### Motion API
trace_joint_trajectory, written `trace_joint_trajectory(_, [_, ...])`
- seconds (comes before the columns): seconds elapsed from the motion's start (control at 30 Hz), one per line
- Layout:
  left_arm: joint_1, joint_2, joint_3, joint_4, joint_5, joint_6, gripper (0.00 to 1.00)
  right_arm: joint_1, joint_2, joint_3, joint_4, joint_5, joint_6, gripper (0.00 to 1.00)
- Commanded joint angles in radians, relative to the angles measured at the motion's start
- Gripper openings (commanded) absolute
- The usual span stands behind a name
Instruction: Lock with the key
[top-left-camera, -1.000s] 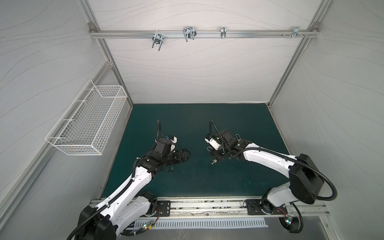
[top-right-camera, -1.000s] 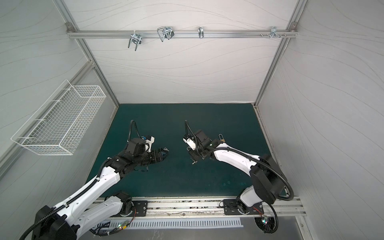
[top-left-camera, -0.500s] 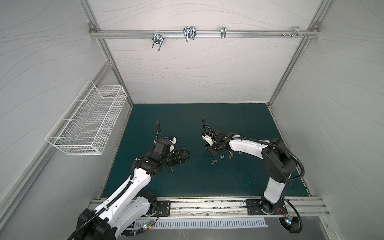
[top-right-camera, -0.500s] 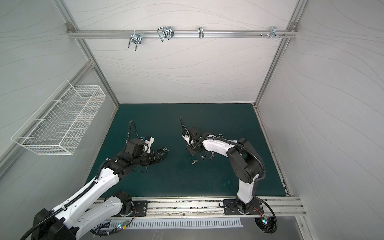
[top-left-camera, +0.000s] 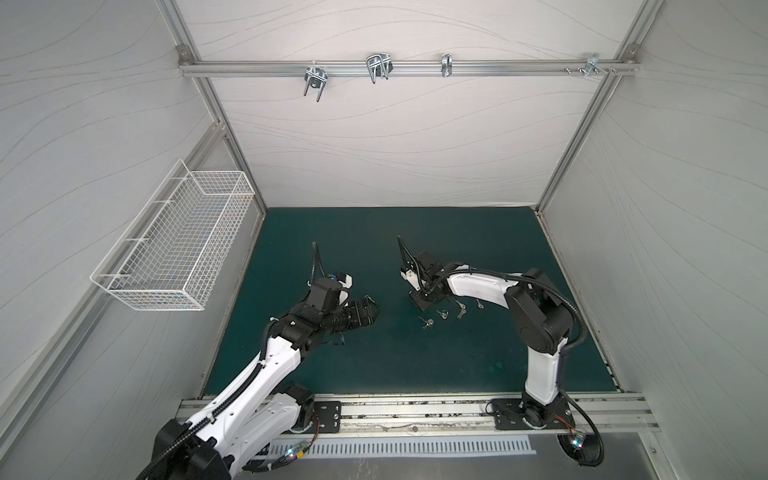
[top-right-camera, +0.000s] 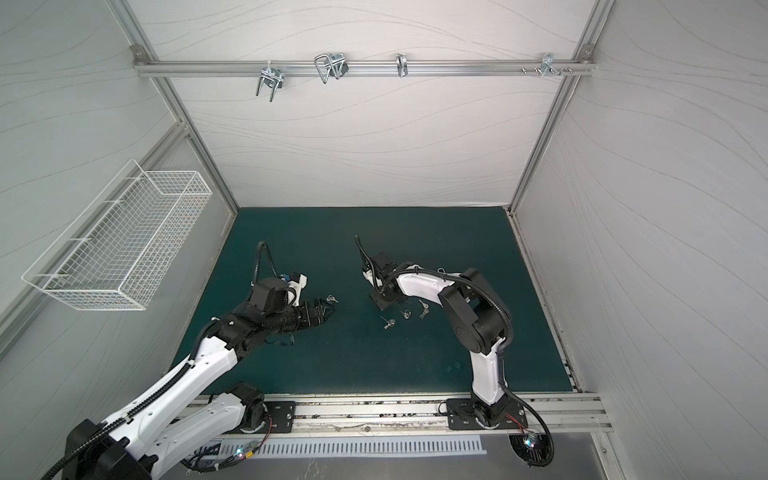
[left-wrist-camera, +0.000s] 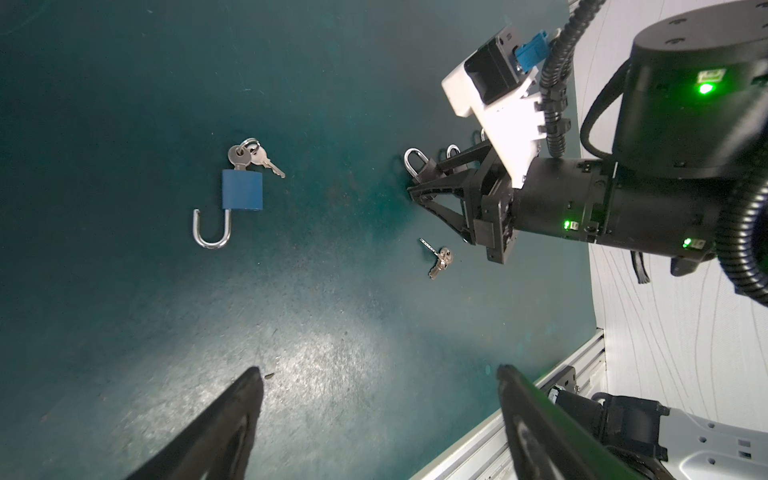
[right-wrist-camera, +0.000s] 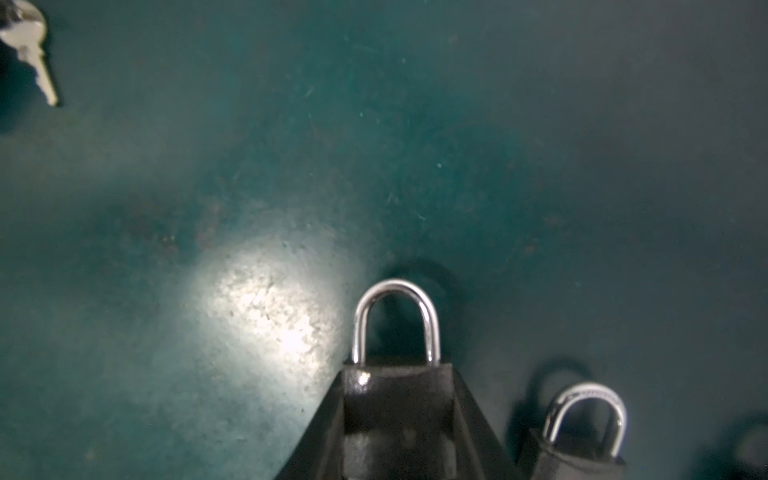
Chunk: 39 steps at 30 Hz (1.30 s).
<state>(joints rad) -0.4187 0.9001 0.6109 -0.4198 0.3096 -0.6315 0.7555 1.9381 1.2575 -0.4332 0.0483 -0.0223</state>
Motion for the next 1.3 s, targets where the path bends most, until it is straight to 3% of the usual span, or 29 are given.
trace_joint_trajectory(0.0, [0.007,-0.004,0.007,0.002,-0.007,0.001,0.88,-0.014,0.032,0.02,-0.044,-0.014,0.014,0.31])
trace_joint_trajectory(0.17, [0.006,0.005,0.013,0.007,-0.007,-0.002,0.88,-0.019,0.032,0.02,-0.044,-0.028,0.017,0.51])
trace_joint_trajectory(0.27, [0.006,0.002,0.015,0.011,-0.009,-0.007,0.88,-0.019,0.028,0.02,-0.047,-0.032,0.016,0.56])
trace_joint_trajectory(0.47, [0.012,-0.015,0.026,-0.026,-0.048,-0.013,0.87,-0.02,-0.029,0.043,-0.056,-0.037,-0.014,0.56])
trace_joint_trajectory(0.67, [0.017,-0.014,0.048,-0.117,-0.188,-0.002,0.83,0.003,-0.239,-0.057,0.053,-0.106,-0.018,0.56])
trace_joint_trajectory(0.83, [0.019,0.022,0.062,-0.139,-0.243,-0.019,0.8,0.098,-0.331,-0.135,0.187,-0.189,-0.185,0.66])
trace_joint_trajectory(1.03, [0.023,0.151,0.108,-0.154,-0.27,-0.021,0.7,0.13,-0.329,-0.102,0.194,-0.16,-0.201,0.67])
trace_joint_trajectory(1.27, [0.023,0.357,0.206,-0.207,-0.332,0.029,0.69,0.125,-0.389,-0.141,0.205,-0.105,-0.157,0.65])
